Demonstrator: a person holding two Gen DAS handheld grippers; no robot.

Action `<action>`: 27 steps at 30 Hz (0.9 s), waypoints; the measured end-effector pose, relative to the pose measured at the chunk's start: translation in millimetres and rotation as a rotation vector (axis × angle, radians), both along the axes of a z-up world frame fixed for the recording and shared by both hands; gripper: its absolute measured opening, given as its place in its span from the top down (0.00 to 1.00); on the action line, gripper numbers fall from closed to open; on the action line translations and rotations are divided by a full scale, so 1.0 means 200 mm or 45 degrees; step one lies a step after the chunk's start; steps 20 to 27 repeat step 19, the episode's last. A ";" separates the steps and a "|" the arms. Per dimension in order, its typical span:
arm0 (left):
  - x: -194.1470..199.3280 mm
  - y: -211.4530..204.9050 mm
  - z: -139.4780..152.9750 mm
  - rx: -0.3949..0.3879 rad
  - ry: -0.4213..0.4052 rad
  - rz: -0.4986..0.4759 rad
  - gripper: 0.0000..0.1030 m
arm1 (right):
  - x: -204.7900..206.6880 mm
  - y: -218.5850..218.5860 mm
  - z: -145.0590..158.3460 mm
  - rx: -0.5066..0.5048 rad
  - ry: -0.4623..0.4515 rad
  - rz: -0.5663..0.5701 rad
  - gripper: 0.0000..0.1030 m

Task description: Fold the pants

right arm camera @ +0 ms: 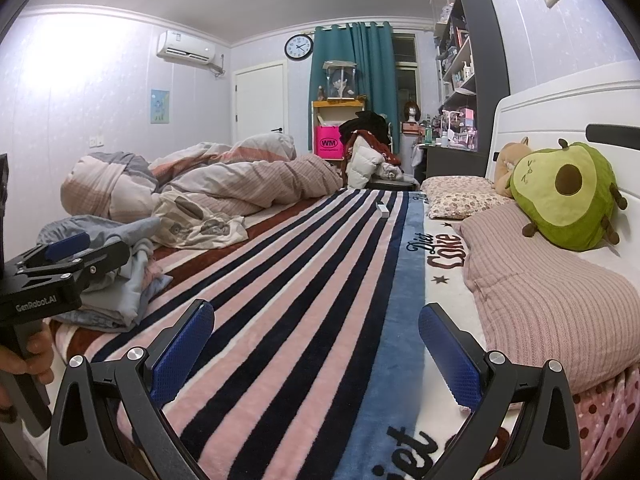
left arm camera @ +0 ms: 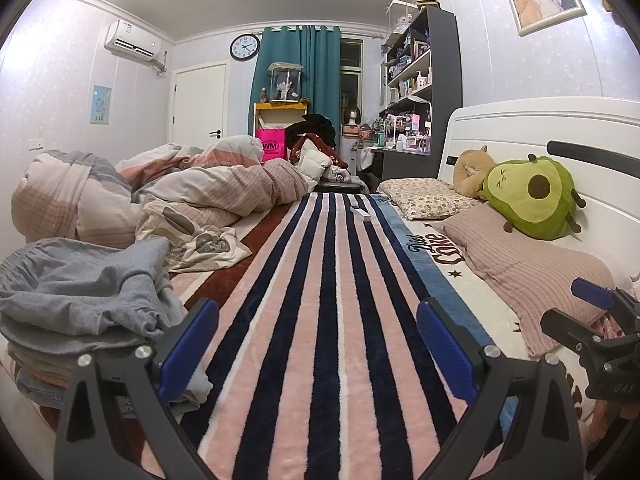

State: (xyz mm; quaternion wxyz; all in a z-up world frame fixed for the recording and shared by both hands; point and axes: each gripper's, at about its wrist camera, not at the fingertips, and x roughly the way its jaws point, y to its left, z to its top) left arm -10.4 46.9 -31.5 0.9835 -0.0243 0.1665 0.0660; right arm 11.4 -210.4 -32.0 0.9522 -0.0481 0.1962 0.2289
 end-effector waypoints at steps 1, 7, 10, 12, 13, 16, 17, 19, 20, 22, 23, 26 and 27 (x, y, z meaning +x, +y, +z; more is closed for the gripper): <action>0.00 0.00 0.00 -0.002 0.001 -0.001 0.05 | 0.00 0.00 0.00 0.000 -0.001 -0.001 0.01; 0.00 -0.01 -0.01 -0.001 0.004 0.001 0.05 | 0.00 0.00 0.00 0.000 -0.001 0.000 0.01; 0.00 -0.01 -0.01 -0.001 0.005 0.000 0.05 | 0.00 0.00 0.00 0.001 -0.001 -0.001 0.01; 0.00 -0.01 -0.01 -0.001 0.004 0.001 0.05 | 0.00 0.00 0.00 0.003 -0.001 -0.001 0.01; 0.00 -0.01 -0.01 -0.001 0.005 0.002 0.05 | 0.00 0.00 0.00 0.003 0.000 0.000 0.01; 0.00 -0.02 -0.02 0.000 0.008 0.001 0.05 | 0.00 0.00 0.00 0.002 0.000 0.000 0.01; 0.00 -0.02 -0.02 0.001 0.007 0.002 0.05 | 0.00 0.00 0.00 0.003 -0.001 0.000 0.01; 0.00 -0.02 -0.01 -0.002 -0.001 0.015 0.05 | 0.00 0.00 0.00 0.002 -0.001 0.000 0.01; 0.00 -0.02 -0.01 -0.002 -0.001 0.015 0.05 | 0.00 0.00 0.00 0.002 -0.001 0.000 0.01; 0.00 -0.02 -0.01 -0.002 -0.001 0.015 0.05 | 0.00 0.00 0.00 0.002 -0.001 0.000 0.01; 0.00 -0.02 -0.01 -0.002 -0.001 0.015 0.05 | 0.00 0.00 0.00 0.002 -0.001 0.000 0.01; 0.00 -0.02 -0.01 -0.002 -0.001 0.015 0.05 | 0.00 0.00 0.00 0.002 -0.001 0.000 0.01; 0.00 -0.02 -0.01 -0.002 -0.001 0.015 0.05 | 0.00 0.00 0.00 0.002 -0.001 0.000 0.01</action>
